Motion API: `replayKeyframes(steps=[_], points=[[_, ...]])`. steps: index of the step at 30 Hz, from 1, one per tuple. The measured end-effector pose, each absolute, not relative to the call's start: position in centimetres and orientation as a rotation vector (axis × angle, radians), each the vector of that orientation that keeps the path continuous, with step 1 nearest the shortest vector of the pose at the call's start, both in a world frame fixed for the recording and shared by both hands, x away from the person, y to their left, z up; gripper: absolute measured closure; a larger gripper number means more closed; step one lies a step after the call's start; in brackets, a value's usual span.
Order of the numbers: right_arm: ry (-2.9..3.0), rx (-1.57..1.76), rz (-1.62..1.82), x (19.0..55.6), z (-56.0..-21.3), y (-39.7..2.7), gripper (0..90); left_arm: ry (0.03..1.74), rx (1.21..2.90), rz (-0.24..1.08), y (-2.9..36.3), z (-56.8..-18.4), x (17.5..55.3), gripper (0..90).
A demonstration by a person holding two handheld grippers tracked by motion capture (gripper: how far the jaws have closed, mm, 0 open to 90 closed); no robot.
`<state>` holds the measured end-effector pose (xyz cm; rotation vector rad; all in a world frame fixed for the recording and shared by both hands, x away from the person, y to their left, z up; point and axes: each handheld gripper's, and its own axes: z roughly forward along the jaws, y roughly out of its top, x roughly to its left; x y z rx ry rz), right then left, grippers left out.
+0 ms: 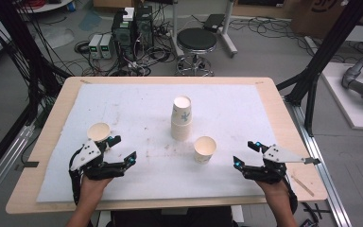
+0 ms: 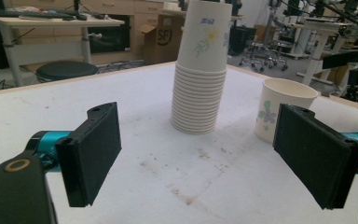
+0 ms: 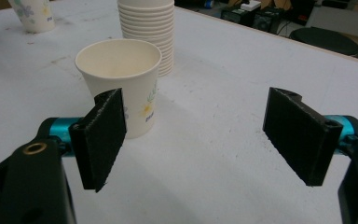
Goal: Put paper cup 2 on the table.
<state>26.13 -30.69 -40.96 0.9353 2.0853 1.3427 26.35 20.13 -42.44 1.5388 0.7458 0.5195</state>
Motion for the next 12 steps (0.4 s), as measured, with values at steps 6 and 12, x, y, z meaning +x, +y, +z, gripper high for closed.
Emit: replayKeyframes(steps=[6, 12], points=[[2.094, 0.944, 1.342, 26.9, -41.3, -30.7, 22.1, 0.764, 1.553, 0.518, 20.4, -42.9, 26.7, 15.3], [2.093, 0.939, 1.350, 27.2, -41.3, -30.7, 22.1, 0.759, 1.555, 0.526, 20.3, -42.9, 26.4, 15.4]])
